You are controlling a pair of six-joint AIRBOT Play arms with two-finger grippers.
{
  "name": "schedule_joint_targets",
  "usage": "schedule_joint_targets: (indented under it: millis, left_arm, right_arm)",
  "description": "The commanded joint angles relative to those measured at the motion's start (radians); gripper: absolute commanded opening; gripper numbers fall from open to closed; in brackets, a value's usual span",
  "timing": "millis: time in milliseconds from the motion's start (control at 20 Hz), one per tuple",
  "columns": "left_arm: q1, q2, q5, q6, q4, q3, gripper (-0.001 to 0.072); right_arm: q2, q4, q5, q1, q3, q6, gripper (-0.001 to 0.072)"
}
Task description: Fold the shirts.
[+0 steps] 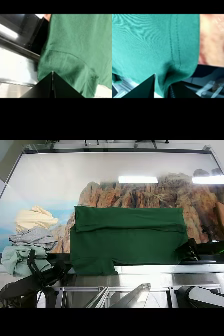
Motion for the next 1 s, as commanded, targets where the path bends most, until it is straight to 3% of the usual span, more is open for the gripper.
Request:
schedule_joint_targets:
  millis: [0,150,500,800,950]
  left_arm:
    - [0.266,-1.254,0.241,0.673,-0.102,1.483,0.002]
    - [0.206,-1.312,0.246,0.738,-0.34,1.621,0.0022]
    - [0.041,-1.533,0.249,0.716,-0.266,2.091,0.0023]
    - [0.055,-1.598,0.042,0.694,-0.317,2.235,0.0023]
    - [0.116,-1.595,0.019,0.69,-0.352,2.193,0.0023]
  right_arm:
    - [0.001,-0.003,-0.04,-0.001,0.001,0.001,0.0222]
    - [0.001,-0.003,-0.039,-0.001,0.001,0.002,0.0222]
    - [0.001,-0.003,-0.04,-0.001,0.001,0.004,0.0224]
    - [0.001,-0.003,-0.056,-0.001,0.001,0.004,0.0224]
    - [0.001,-0.003,-0.057,-0.001,0.001,0.004,0.0224]
